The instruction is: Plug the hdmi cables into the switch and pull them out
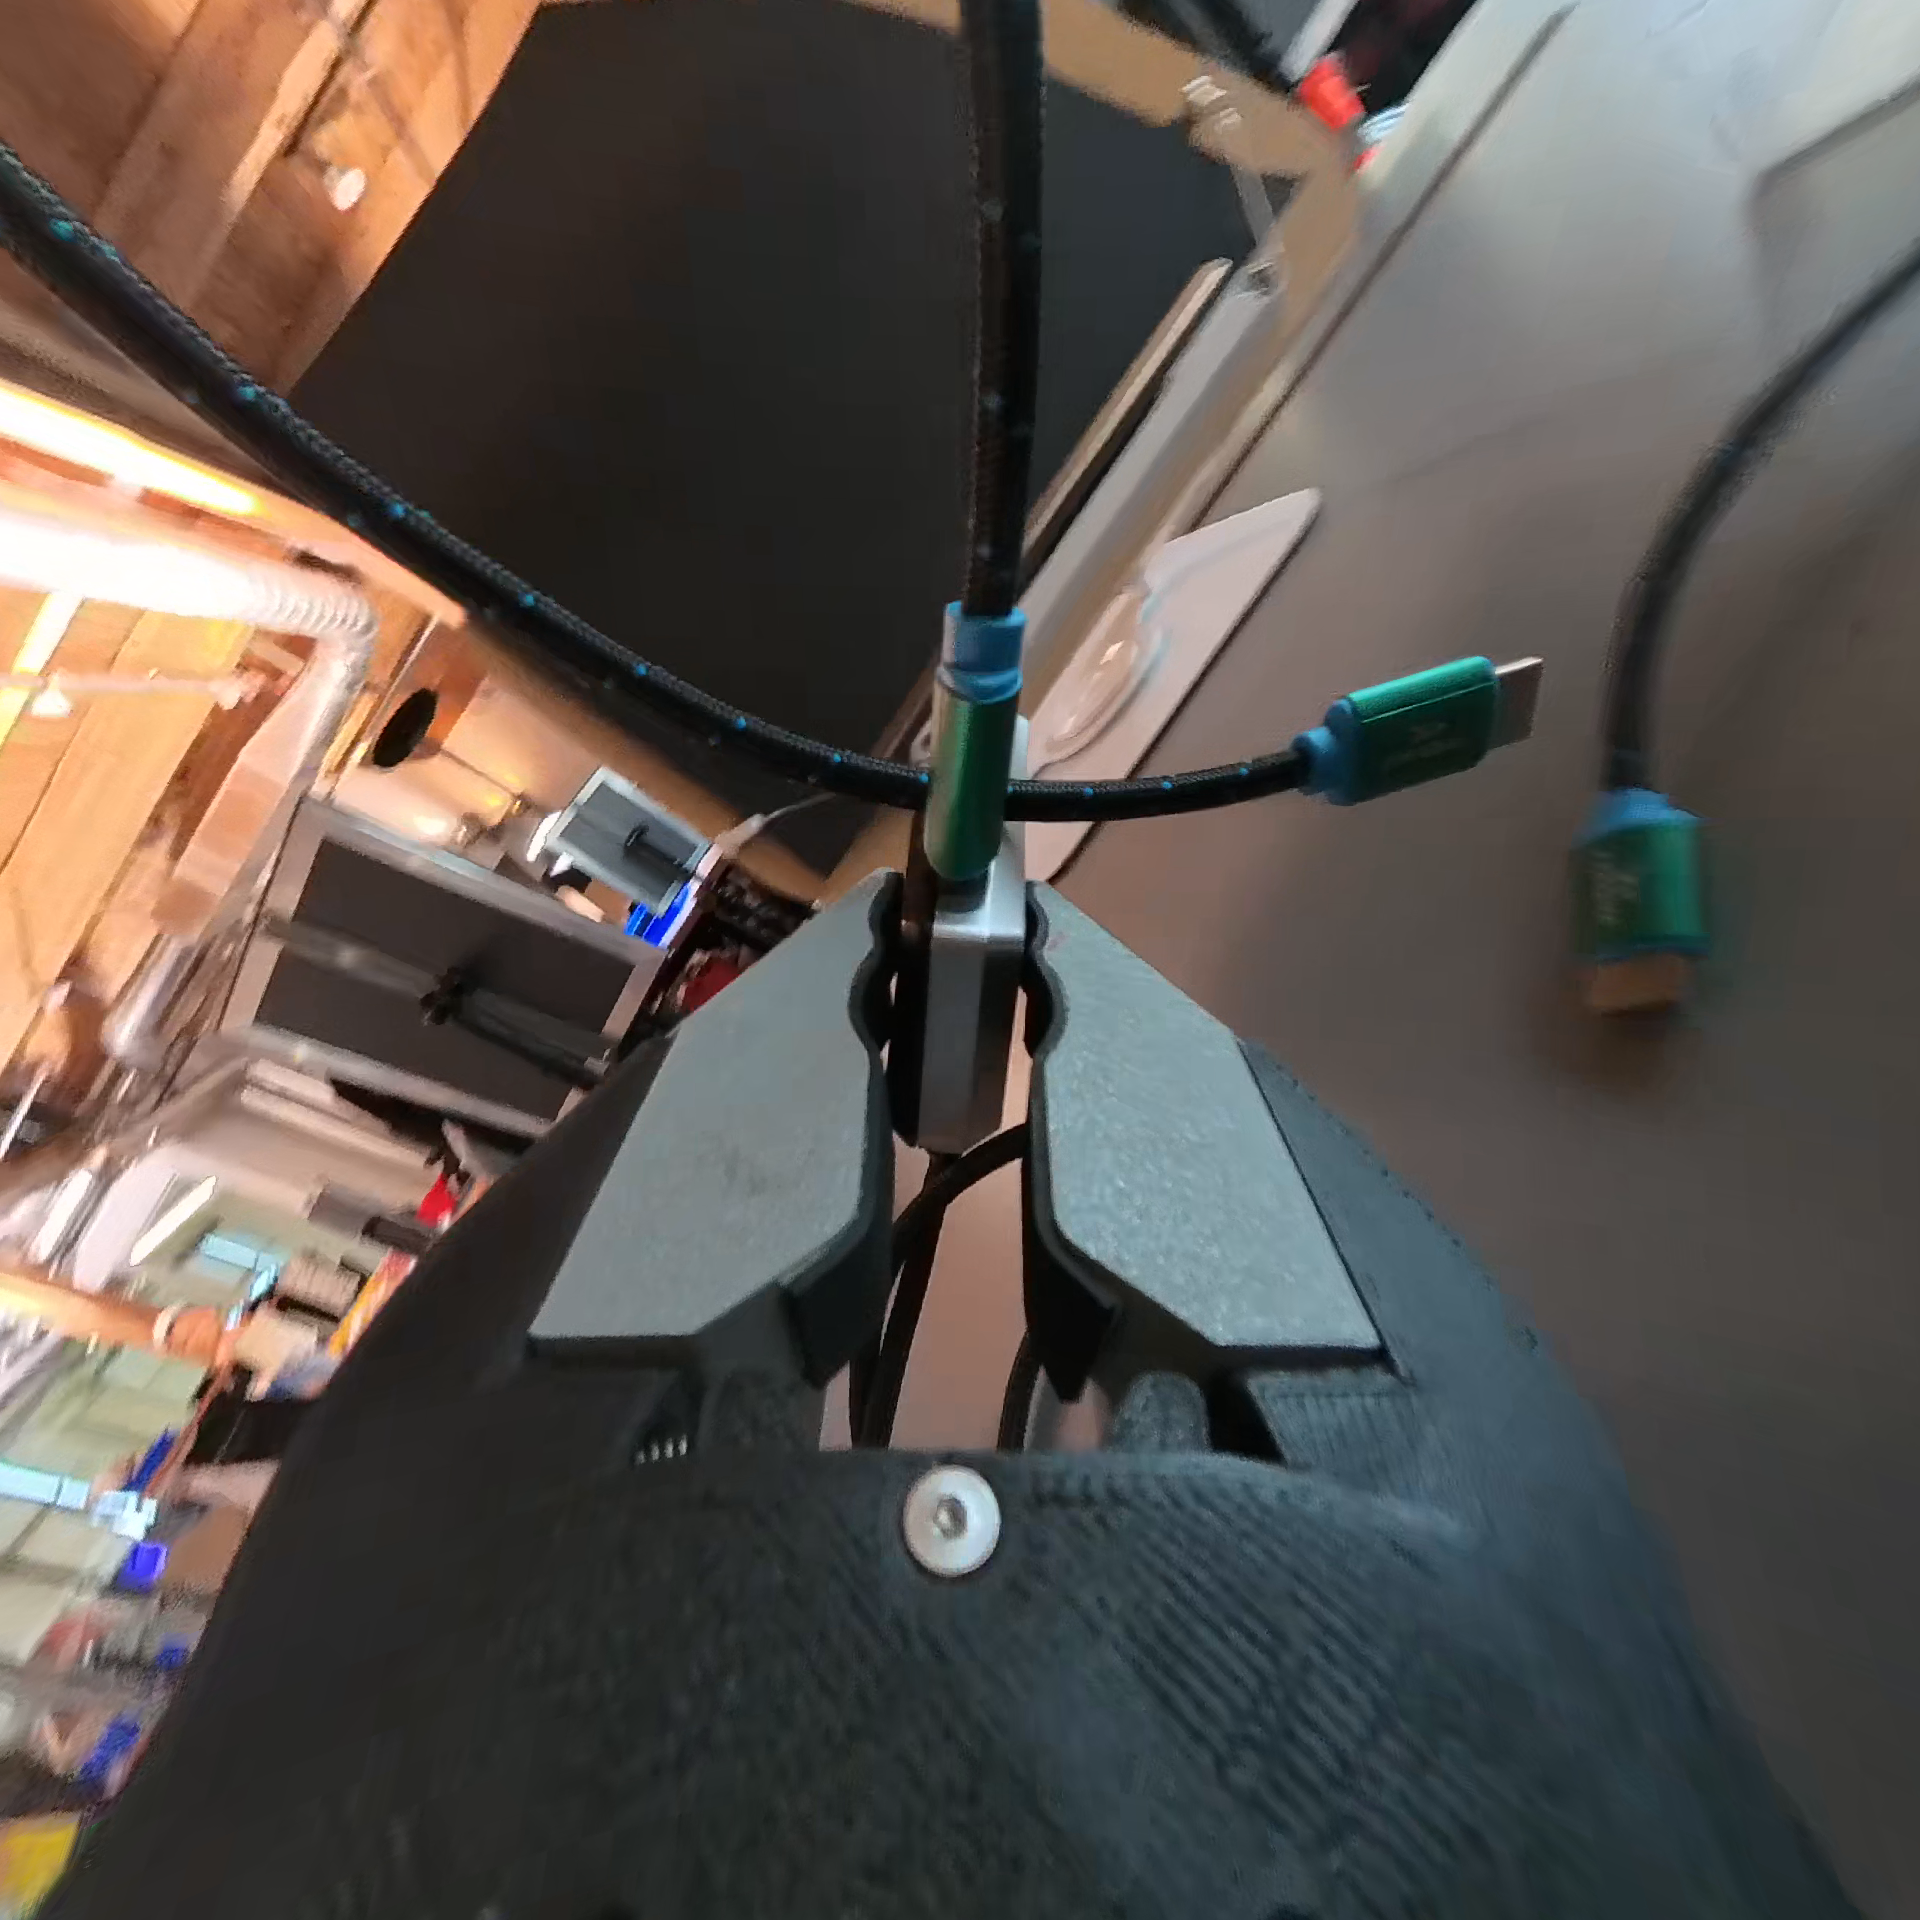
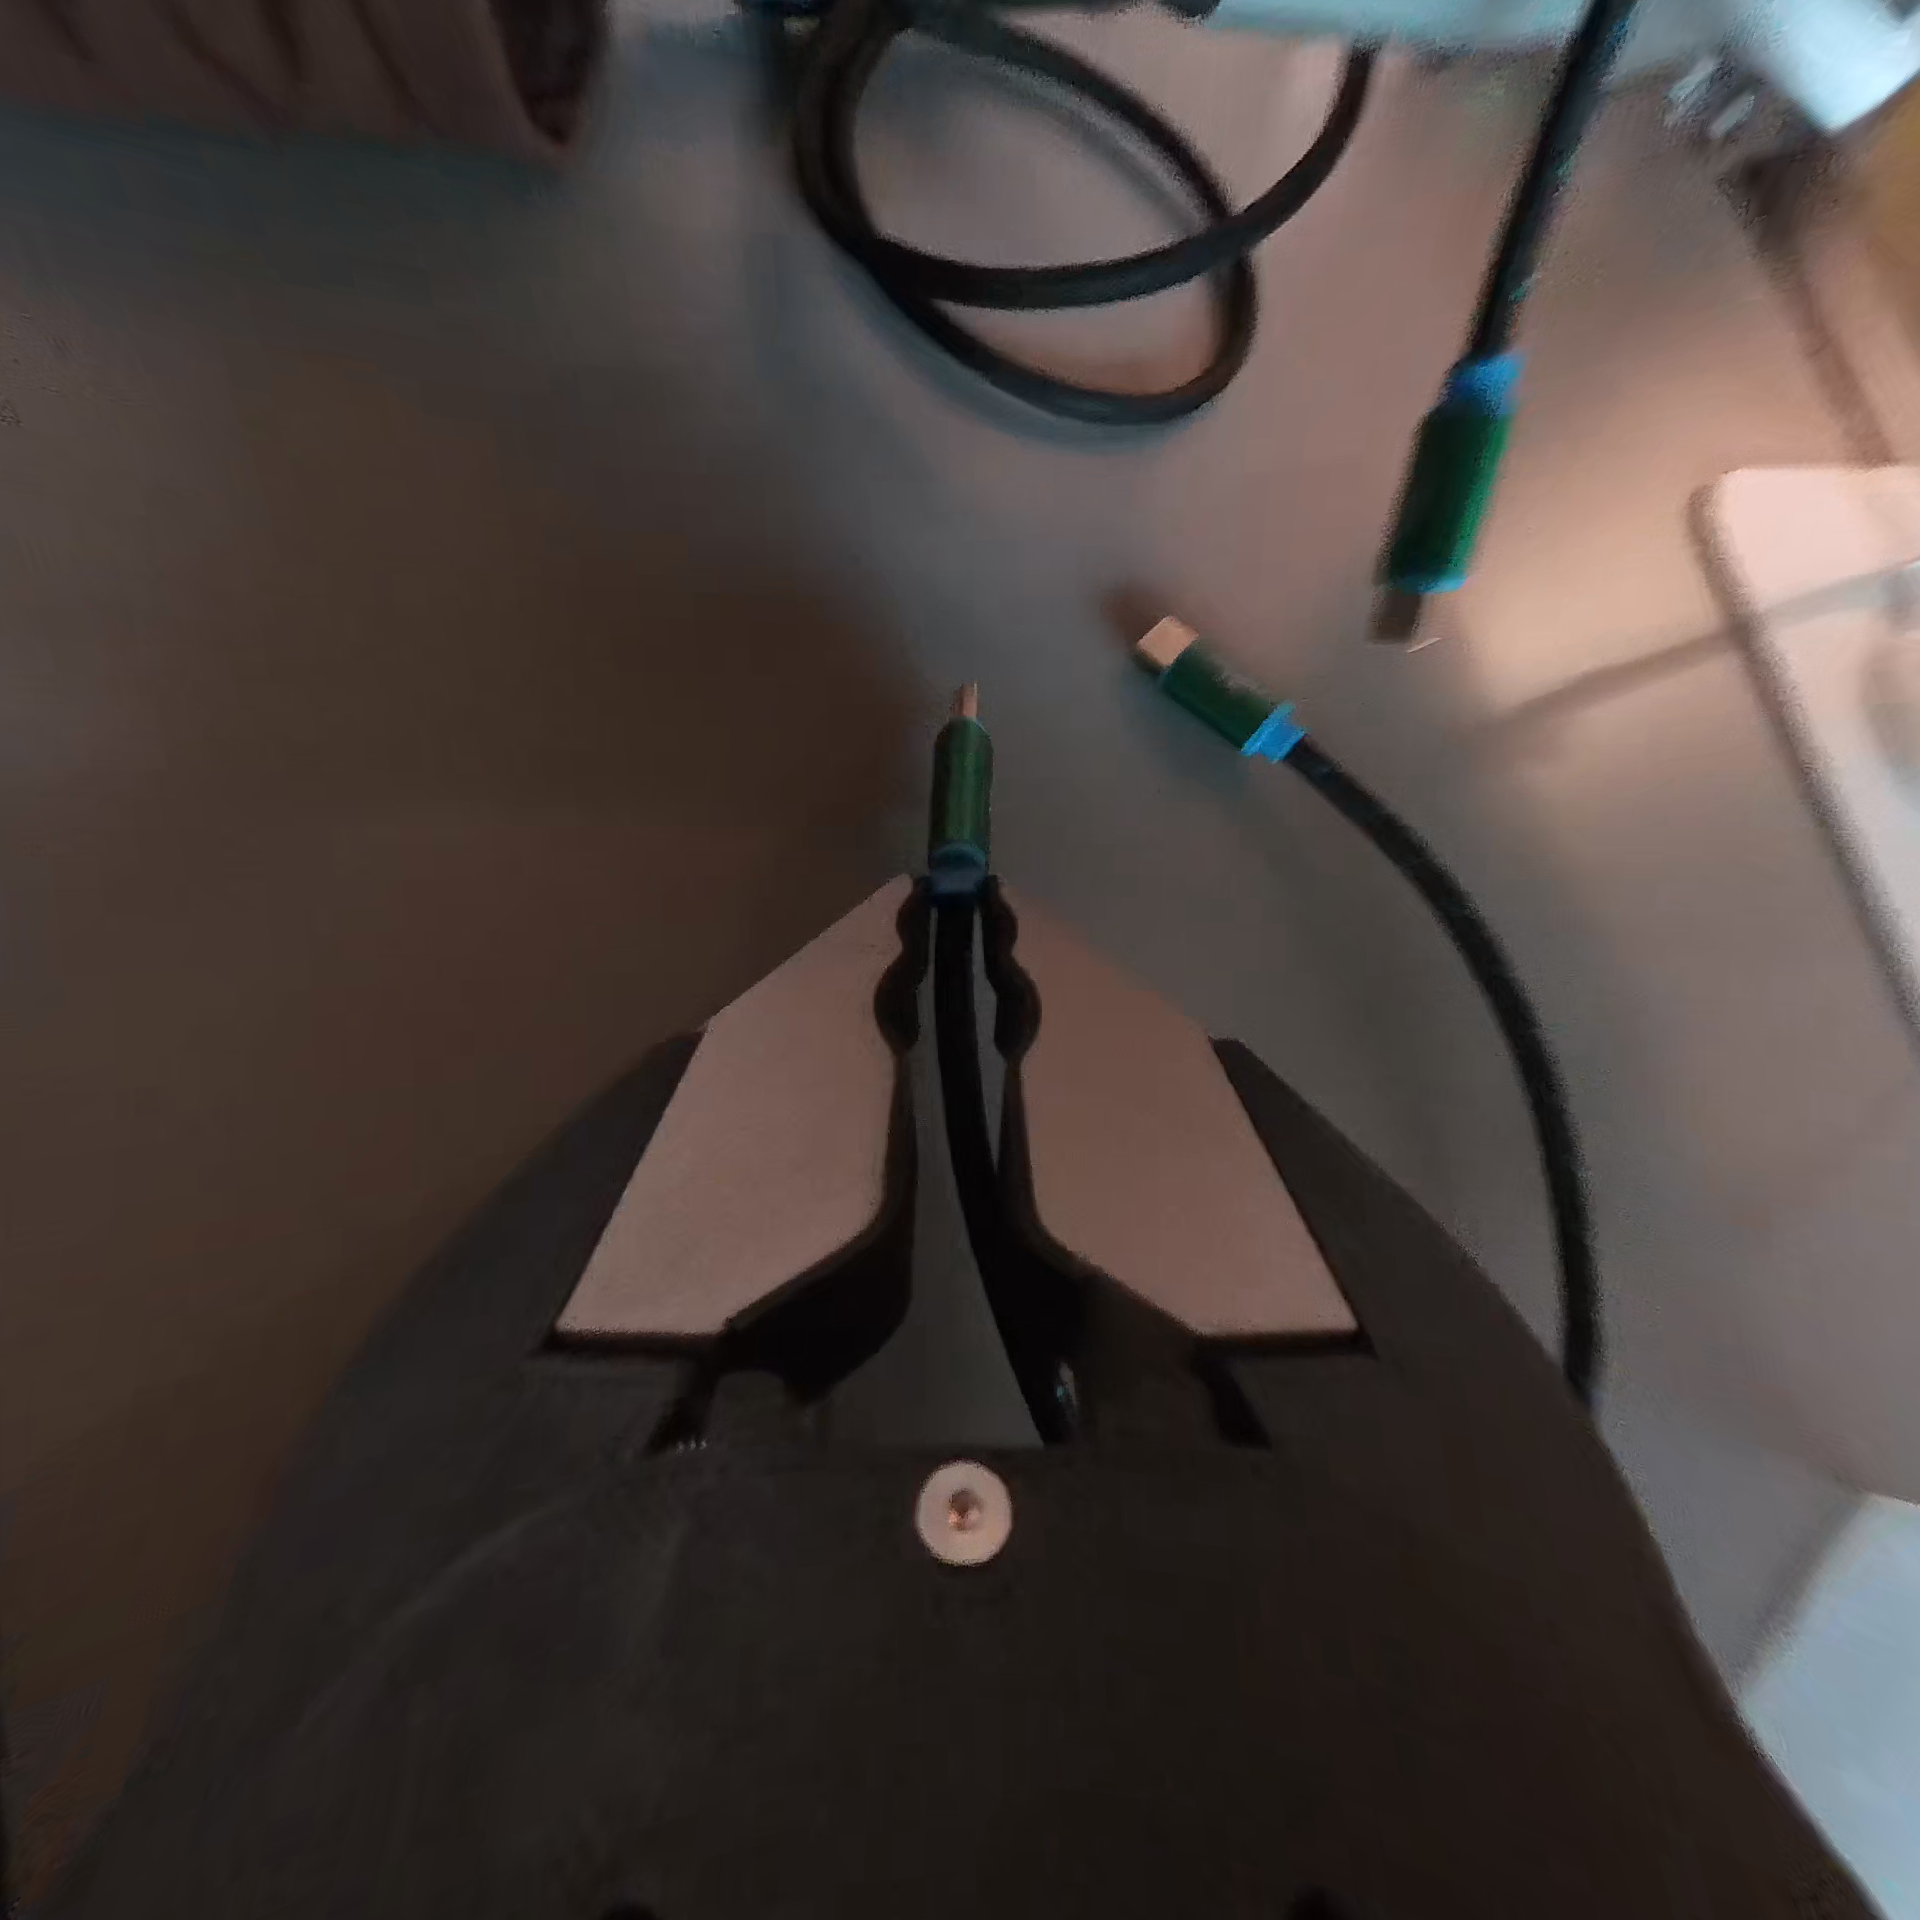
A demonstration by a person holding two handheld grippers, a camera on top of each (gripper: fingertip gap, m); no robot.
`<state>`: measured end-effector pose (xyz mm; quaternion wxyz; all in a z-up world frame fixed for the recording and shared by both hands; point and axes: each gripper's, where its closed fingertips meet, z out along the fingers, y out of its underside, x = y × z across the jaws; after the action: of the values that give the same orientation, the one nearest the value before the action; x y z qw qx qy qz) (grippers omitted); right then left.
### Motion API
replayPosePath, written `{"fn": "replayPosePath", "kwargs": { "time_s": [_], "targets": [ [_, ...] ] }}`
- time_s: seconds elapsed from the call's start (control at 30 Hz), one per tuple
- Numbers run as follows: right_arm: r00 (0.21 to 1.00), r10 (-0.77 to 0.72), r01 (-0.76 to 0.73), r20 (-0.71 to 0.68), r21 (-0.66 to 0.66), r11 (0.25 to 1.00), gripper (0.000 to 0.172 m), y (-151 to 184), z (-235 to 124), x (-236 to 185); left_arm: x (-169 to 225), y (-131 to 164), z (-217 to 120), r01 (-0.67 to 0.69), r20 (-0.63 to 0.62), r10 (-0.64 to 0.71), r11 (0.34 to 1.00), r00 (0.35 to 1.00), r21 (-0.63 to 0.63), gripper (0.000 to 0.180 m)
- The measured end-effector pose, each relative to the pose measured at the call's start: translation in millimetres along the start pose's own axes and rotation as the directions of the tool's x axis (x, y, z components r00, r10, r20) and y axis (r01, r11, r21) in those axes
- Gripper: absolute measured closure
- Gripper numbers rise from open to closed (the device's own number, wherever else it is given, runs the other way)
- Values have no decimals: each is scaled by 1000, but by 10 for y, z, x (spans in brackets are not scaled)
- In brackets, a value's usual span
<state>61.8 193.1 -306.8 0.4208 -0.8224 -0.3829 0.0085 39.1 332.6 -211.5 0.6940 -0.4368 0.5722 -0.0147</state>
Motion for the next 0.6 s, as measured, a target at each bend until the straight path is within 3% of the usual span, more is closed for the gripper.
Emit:
{"fn": "replayPosePath", "kwargs": {
  "time_s": [0.1,0.17,0.23,0.37,0.6],
  "targets": [
    [943,-183,175,-279,-53,983,166,-53,-147,281,139,-105,-19,-58,-48,60,997,997,52,161],
    [786,-367,320,-497,-179,930,166,-102,-313,518,237,-170,-36,-100,-73,106,991,992,85,162],
    [603,-512,411,-612,-312,857,165,-145,-431,648,326,-213,-47,-146,-90,156,983,984,108,162],
    [420,-656,468,-627,-469,749,165,-116,-419,712,465,-275,-66,-215,-112,231,967,966,137,162],
    [354,-649,428,-674,-500,753,165,-166,-503,849,638,-346,-89,-264,-149,292,947,945,181,162]
  ]
}}
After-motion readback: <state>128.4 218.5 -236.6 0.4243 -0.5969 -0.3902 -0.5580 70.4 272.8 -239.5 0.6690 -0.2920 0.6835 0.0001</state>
